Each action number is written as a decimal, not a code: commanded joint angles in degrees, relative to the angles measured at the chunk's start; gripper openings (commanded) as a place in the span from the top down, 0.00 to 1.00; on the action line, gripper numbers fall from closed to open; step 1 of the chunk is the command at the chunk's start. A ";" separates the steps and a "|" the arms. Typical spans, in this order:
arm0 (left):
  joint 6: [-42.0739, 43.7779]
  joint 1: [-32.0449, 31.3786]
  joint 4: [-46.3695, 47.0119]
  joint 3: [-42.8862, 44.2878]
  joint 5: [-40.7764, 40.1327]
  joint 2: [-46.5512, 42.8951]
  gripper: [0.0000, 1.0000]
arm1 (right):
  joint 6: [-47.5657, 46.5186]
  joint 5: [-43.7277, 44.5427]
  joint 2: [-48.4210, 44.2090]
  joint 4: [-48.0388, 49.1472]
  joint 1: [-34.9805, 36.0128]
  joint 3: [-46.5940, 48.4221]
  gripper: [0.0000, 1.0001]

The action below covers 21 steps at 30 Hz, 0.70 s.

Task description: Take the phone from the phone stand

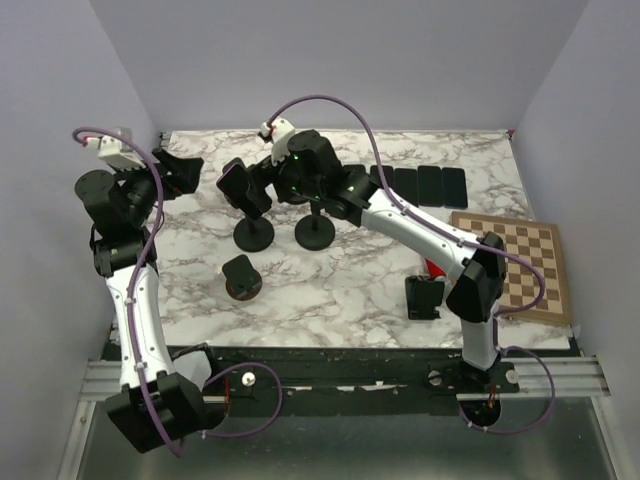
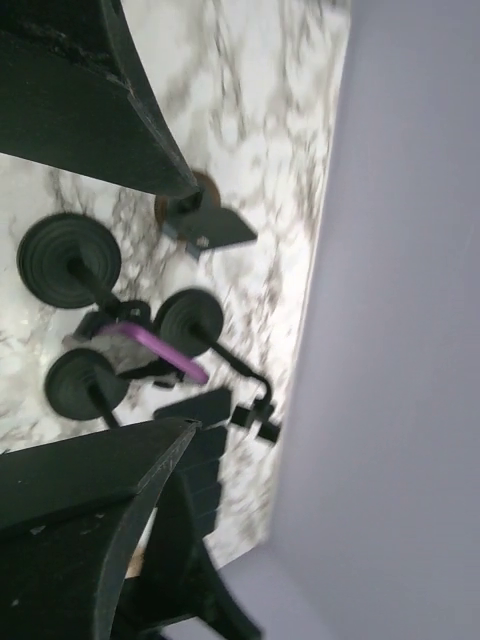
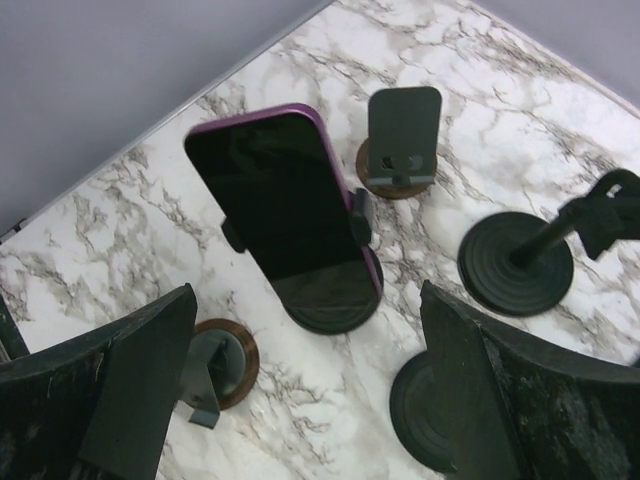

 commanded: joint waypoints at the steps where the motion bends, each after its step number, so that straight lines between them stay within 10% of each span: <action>1: -5.24 6.17 -8.65 -3.78 -19.04 -5.18 0.01 | -2.09 4.72 6.15 -2.96 3.50 8.43 0.00; 21: -14.89 7.35 -0.60 -14.40 -15.33 -6.46 0.02 | -9.31 20.74 20.44 -2.62 8.07 22.90 0.00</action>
